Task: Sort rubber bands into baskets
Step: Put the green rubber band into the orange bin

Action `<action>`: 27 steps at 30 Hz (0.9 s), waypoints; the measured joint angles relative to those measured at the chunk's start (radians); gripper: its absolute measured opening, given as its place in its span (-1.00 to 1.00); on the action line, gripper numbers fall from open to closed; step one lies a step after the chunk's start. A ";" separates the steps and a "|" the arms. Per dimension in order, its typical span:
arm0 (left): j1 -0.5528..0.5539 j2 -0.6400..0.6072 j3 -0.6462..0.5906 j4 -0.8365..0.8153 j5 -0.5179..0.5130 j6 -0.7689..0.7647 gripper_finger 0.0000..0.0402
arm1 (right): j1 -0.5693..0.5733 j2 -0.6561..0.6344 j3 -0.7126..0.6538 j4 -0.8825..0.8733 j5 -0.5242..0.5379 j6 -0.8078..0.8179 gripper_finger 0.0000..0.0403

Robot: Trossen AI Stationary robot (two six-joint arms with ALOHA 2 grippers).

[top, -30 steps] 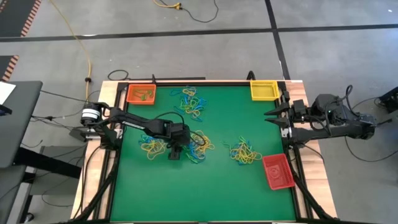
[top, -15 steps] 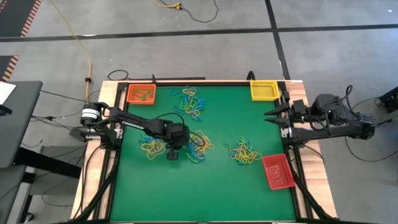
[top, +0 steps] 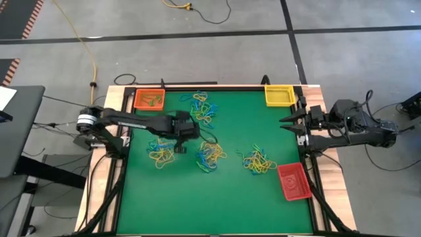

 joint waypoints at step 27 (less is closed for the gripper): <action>0.737 -0.205 0.045 -0.172 -0.098 0.017 -1.00 | 0.000 0.000 0.000 -0.014 0.000 0.000 -0.37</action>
